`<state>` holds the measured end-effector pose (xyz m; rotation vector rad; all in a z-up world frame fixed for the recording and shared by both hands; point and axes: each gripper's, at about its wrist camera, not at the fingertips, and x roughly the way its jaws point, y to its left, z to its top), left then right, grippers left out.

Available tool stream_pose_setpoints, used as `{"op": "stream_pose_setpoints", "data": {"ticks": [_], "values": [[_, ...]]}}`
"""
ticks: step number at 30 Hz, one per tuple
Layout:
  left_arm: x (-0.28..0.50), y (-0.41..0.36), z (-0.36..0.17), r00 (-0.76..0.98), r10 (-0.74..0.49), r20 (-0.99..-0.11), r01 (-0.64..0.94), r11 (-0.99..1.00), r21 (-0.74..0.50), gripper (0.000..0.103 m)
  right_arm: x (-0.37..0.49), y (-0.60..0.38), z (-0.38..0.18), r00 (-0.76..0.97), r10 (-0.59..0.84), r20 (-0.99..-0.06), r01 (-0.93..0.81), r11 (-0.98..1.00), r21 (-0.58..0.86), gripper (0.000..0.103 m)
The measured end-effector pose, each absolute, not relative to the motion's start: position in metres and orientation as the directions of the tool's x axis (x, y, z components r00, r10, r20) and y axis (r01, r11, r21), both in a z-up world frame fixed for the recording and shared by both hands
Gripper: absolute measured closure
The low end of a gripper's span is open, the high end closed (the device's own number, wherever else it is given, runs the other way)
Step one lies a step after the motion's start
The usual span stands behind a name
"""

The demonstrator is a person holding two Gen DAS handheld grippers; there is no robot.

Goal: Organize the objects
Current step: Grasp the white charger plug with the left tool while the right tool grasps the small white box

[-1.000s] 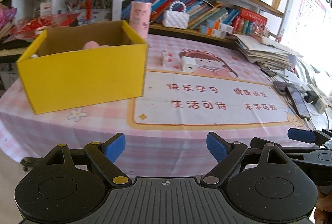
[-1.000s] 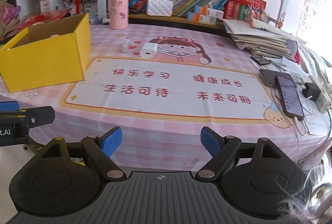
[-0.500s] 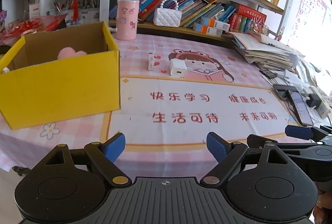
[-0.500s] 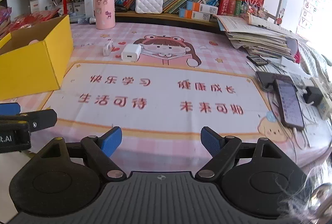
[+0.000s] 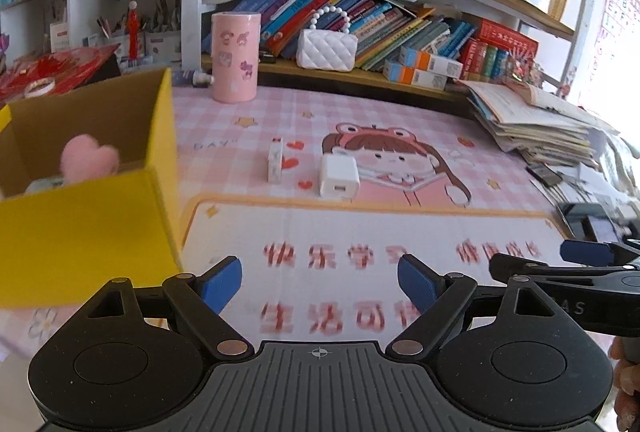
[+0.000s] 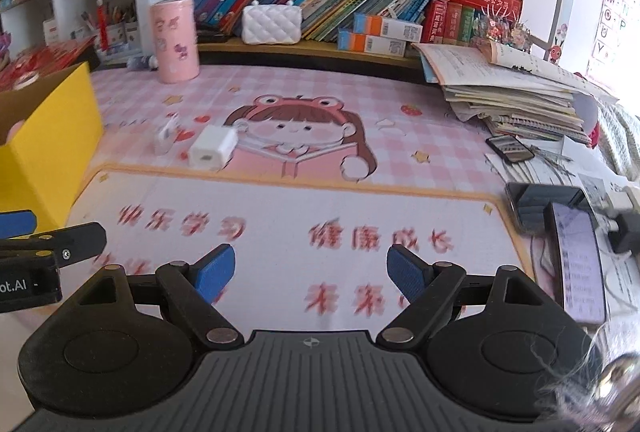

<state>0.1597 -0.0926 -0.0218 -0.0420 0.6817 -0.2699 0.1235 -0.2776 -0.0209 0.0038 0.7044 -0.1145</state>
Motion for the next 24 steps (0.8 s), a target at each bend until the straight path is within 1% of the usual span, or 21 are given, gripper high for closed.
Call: {"op": "stream_pose_setpoints", "data": {"ticks": [7,10,13,17,21,23,24], "values": [[0.210,-0.125,-0.031,0.755,-0.213,-0.621,0.201,0.975,-0.090,0.018,0.163,-0.305,-0.018,0.770,-0.096,-0.631,0.117,0.993,-0.007,0.020],[0.234,-0.139,-0.037,0.757,-0.199,-0.622,0.196,0.978,-0.075,0.023,0.177,-0.310,-0.017,0.778,-0.085,-0.623,0.113,0.994,0.006,0.019],[0.261,-0.152,-0.045,0.756,-0.177,-0.630,0.183,0.981,-0.056,0.023,0.187,-0.313,-0.018,0.777,-0.066,-0.626,0.093,0.996,0.011,0.018],[0.292,-0.170,-0.059,0.743,-0.156,-0.651,0.189,0.982,-0.019,0.033,0.194,-0.316,-0.023,0.766,-0.050,-0.641,0.069,0.998,0.005,0.018],[0.314,-0.184,-0.070,0.734,-0.139,-0.665,0.199,0.980,0.015,0.038,0.198,-0.321,-0.028,0.754,-0.043,-0.655,0.061,0.998,0.005,0.018],[0.323,-0.188,-0.077,0.725,-0.128,-0.676,0.201,0.979,0.030,0.048,0.200,-0.323,-0.029,0.753,-0.046,-0.657,0.062,0.998,0.002,0.018],[0.325,-0.189,-0.080,0.720,-0.123,-0.683,0.200,0.979,0.034,0.052,0.201,-0.325,-0.029,0.753,-0.046,-0.657,0.062,0.998,0.001,0.018]]}}
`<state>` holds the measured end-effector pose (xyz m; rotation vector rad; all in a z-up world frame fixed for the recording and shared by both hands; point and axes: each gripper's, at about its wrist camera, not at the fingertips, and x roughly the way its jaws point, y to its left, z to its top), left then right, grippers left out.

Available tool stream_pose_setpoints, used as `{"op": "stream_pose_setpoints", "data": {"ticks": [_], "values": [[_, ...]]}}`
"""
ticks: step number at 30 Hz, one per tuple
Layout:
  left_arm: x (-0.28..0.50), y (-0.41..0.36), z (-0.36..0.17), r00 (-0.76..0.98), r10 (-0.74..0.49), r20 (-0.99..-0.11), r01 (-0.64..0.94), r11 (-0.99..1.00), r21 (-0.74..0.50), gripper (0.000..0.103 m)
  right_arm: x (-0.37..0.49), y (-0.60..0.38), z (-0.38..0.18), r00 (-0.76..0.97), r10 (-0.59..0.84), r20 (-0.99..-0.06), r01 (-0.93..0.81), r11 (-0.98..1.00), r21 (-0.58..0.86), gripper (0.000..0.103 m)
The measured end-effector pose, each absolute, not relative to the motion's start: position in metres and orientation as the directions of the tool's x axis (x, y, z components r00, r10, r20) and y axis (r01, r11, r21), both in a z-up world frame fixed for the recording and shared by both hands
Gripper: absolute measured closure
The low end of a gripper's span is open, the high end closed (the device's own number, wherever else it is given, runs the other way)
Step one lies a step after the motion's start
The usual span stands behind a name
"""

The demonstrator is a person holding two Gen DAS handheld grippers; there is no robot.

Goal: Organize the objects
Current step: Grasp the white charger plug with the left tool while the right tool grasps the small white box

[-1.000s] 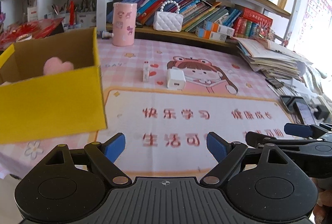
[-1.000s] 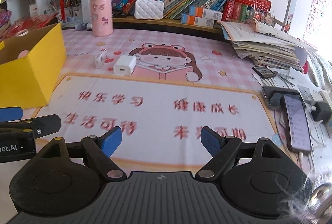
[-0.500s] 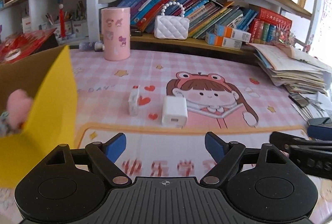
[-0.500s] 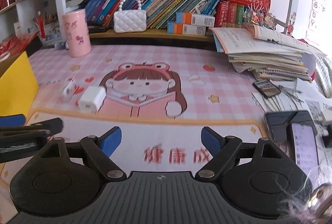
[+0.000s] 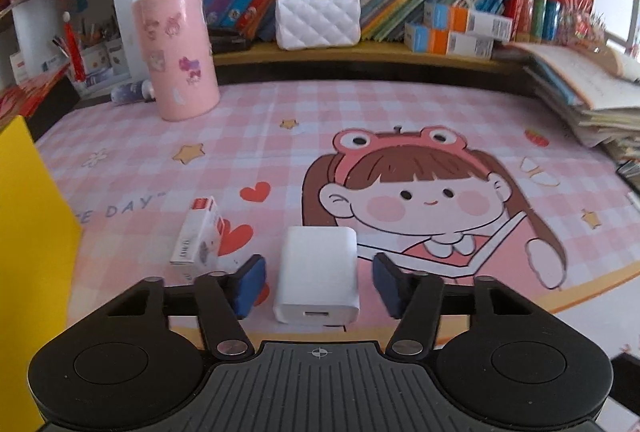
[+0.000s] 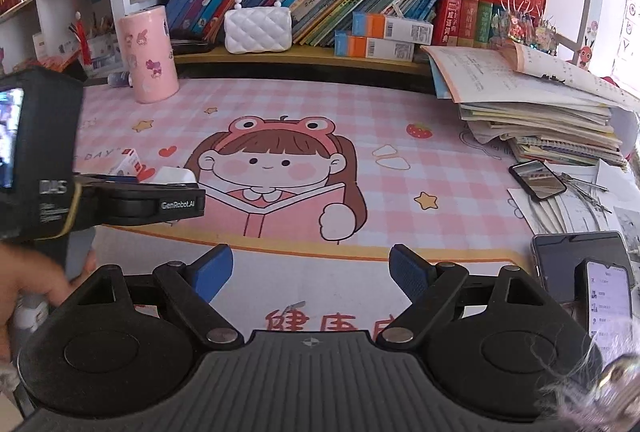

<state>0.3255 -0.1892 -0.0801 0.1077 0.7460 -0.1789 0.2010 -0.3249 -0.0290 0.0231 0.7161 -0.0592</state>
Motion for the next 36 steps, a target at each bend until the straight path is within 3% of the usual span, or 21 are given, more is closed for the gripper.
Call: {"op": "stream_pose_setpoints", "data": {"ticks": [1,12,22,28,34,36], "values": [[0.328,-0.190,-0.083,0.715,-0.120,-0.689,0.200,0.979,0.037,0.062,0.202,-0.326,-0.029,0.753,-0.046,-0.657,0.061,0.998,0.001,0.018],[0.282,-0.149,-0.054,0.717,-0.196,-0.669,0.222,0.974,-0.048,0.062,0.232,-0.317,-0.033,0.755,0.033,-0.655,-0.011,0.999,0.038,0.018],[0.211,-0.092,-0.043,0.658,-0.202,-0.725,0.187,0.977,-0.102,0.062,0.316,-0.255,-0.050,0.680,0.427,-0.596,-0.508,0.861,0.038,0.019],[0.191,-0.075,-0.037,0.660,-0.181,-0.729,0.142,0.983,-0.116,0.062,0.362,-0.209,-0.067,0.571,0.528,-0.628,-0.702,0.711,-0.040,0.020],[0.173,-0.061,-0.034,0.657,-0.161,-0.736,0.099,0.987,-0.127,0.062,0.387,-0.188,-0.083,0.495,0.549,-0.674,-0.772,0.634,-0.051,0.027],[0.167,-0.056,-0.033,0.657,-0.155,-0.738,0.087,0.988,-0.129,0.062,0.387,-0.190,-0.084,0.481,0.571,-0.665,-0.779,0.627,-0.025,0.037]]}}
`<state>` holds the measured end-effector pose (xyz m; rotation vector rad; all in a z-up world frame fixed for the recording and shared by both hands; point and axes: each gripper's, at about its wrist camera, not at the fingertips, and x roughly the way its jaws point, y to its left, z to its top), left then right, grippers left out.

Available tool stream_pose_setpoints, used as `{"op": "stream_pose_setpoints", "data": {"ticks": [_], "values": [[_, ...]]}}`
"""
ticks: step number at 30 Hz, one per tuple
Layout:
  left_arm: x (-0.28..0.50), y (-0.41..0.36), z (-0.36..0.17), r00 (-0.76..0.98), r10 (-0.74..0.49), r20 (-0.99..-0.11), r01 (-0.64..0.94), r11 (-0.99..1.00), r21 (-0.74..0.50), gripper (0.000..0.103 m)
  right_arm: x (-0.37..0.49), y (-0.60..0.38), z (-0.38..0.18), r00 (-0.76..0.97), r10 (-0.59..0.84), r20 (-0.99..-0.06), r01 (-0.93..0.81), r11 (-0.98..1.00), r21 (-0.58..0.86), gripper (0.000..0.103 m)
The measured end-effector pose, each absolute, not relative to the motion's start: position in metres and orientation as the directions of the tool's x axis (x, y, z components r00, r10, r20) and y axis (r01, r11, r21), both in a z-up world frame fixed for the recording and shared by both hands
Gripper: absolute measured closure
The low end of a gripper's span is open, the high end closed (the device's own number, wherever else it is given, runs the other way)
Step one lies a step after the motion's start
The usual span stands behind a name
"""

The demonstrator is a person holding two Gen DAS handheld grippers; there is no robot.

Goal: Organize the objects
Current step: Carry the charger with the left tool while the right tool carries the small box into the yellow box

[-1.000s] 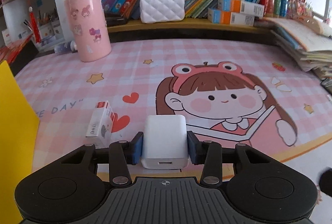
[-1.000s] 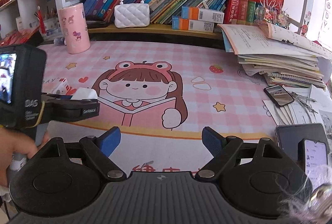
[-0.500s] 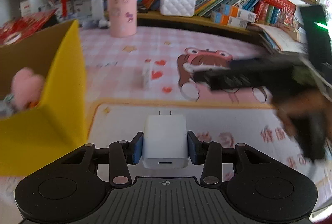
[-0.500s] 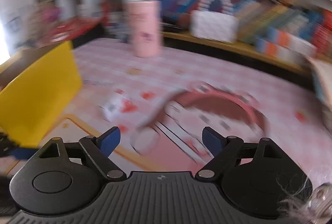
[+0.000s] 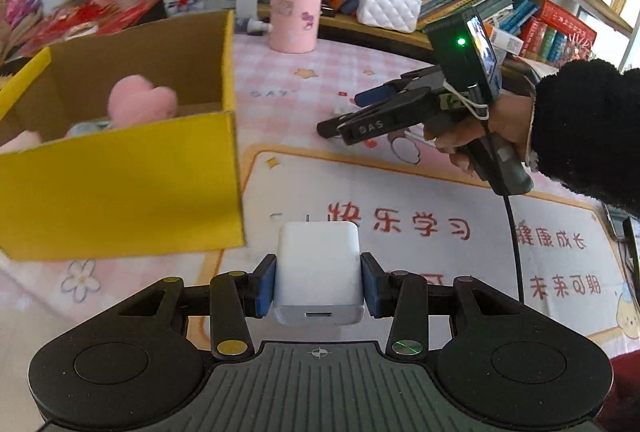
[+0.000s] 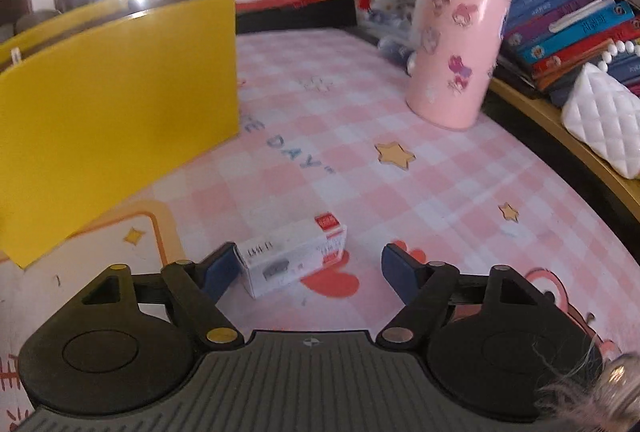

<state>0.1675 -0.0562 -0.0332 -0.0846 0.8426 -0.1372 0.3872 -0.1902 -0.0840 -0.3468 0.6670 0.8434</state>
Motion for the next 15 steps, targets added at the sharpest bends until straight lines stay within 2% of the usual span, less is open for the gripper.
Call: {"op": "stream_pose_setpoints", "data": {"ticks": [1,2,15], "values": [[0.165,-0.054,-0.033,0.657,-0.152,-0.738,0.082,0.988,-0.130,0.062,0.387,-0.191,-0.084,0.467,0.586,-0.662,-0.782,0.624,0.000,0.049],[0.163,-0.052,-0.033,0.657,-0.148,-0.739,0.076,0.989,-0.131,0.062,0.386,-0.192,-0.084,0.458,0.595,-0.660,-0.780,0.626,0.023,0.052],[0.147,-0.032,-0.033,0.680,-0.200,-0.705,0.109,0.979,-0.173,0.062,0.304,-0.209,-0.048,0.623,0.505,-0.598,-0.611,0.791,0.032,0.053]]}}
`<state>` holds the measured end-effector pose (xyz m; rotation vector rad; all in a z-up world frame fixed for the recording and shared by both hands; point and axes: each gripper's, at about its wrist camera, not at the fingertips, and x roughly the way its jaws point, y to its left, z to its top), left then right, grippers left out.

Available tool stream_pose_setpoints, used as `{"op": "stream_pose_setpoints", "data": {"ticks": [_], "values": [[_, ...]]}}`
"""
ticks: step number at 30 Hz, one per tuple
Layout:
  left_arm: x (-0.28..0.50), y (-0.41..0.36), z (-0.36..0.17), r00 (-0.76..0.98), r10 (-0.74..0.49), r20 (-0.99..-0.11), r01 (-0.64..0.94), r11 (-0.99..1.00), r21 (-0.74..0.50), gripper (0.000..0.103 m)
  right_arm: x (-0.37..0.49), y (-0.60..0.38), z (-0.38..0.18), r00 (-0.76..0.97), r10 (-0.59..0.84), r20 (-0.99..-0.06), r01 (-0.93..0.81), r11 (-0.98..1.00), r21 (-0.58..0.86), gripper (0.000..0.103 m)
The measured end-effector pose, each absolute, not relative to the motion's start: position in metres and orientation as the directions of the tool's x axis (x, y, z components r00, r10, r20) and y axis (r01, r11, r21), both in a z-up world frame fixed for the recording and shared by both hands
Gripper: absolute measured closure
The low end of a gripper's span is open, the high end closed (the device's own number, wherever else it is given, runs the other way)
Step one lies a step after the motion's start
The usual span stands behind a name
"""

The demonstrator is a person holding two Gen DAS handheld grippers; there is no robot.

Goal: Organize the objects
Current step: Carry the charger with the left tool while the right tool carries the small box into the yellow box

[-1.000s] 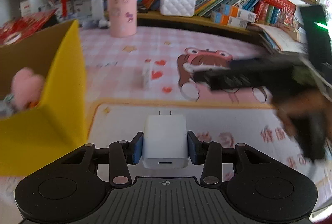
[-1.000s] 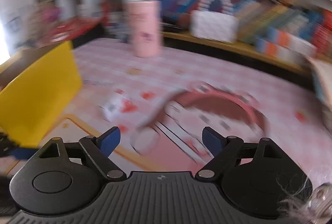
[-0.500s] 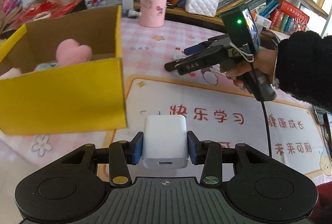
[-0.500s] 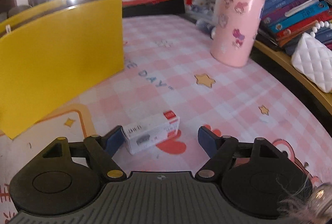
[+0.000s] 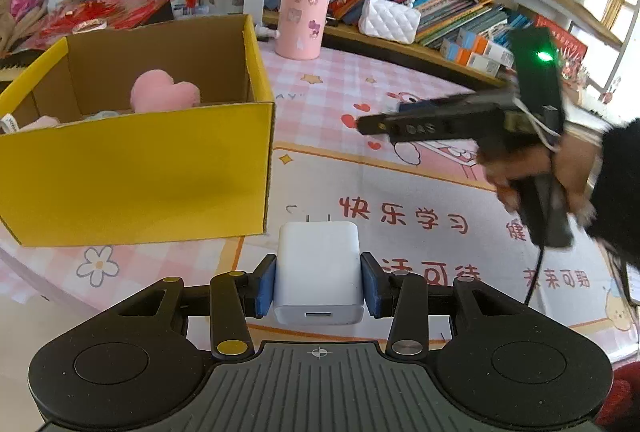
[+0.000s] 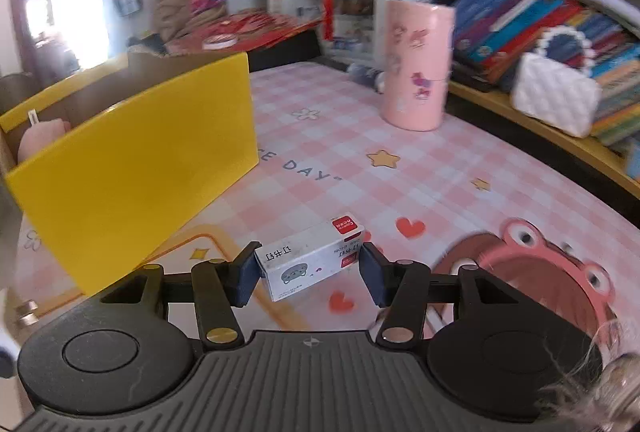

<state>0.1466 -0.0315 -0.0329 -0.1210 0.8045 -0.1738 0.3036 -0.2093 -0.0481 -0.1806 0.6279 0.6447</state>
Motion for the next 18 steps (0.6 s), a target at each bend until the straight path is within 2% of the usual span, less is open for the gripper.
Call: {"op": "stream_pose_setpoints", "data": {"ticks": [11,18], "values": [[0.121,0.001,-0.032,0.700,-0.269,-0.662,0.160,0.962,-0.222,0.062,0.188,-0.213,-0.027,0.727,0.322,-0.606,-0.366,0.929,0.055,0.053],[0.102,0.034,-0.030,0.708,-0.271,-0.653,0.159,0.961,-0.226,0.062,0.127,-0.185,-0.028,0.700,0.243,-0.672,-0.240,0.966,0.099,0.053]]}}
